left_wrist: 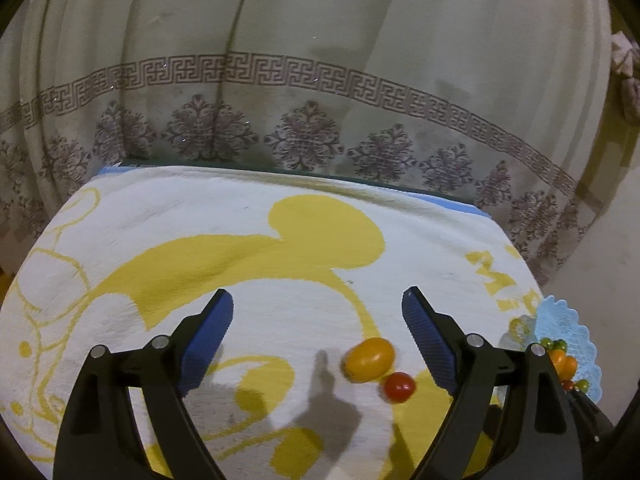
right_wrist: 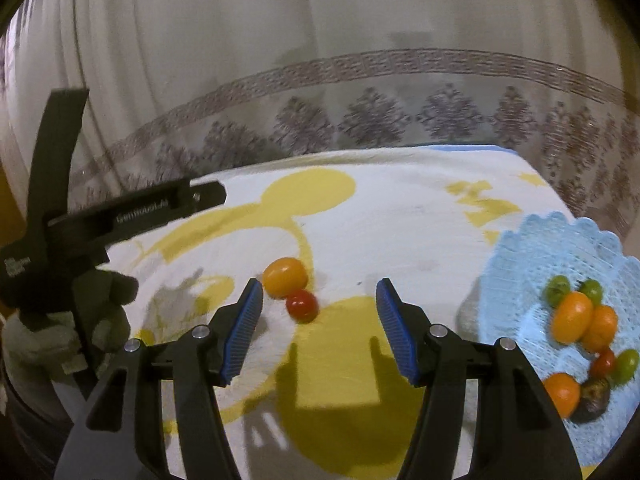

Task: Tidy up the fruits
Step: 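Move both open grippers toward the yellow and red tomatoes on the towel, then grasp the red tomato with the right gripper while the left gripper grasps the yellow tomato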

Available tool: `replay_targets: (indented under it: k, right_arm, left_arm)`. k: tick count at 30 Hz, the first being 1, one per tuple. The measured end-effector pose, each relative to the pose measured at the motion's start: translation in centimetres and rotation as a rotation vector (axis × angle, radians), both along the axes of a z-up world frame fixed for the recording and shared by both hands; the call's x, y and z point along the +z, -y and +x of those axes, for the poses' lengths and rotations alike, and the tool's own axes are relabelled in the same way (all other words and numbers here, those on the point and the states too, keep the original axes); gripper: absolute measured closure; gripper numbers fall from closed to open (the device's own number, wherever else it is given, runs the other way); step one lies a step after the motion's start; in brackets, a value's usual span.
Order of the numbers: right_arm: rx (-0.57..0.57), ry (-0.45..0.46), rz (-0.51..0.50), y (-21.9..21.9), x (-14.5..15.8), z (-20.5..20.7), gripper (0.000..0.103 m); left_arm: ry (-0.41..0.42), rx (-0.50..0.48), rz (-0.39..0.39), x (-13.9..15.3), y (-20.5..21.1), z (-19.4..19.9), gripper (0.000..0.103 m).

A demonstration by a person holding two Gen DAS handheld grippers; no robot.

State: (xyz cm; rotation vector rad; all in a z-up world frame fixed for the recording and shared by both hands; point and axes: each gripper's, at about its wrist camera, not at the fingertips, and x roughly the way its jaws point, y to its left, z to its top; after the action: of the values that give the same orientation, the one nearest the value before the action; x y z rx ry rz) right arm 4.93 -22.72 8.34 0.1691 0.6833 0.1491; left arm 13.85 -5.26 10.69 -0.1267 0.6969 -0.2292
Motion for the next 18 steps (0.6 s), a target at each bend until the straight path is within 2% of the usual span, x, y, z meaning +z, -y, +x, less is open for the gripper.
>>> replay_targets:
  k: [7,18]
  right_arm:
    - [0.069,-0.106,0.003,-1.5,-2.8,3.1,0.042]
    - [0.103,-0.175,-0.016,-3.2,-5.1,6.1,0.058]
  left_arm:
    - [-0.012,0.026,-0.006,-0.5,-1.2,0.6,0.017]
    - [-0.046,0.020,0.000,-2.0,-0.9,1.4,0.017]
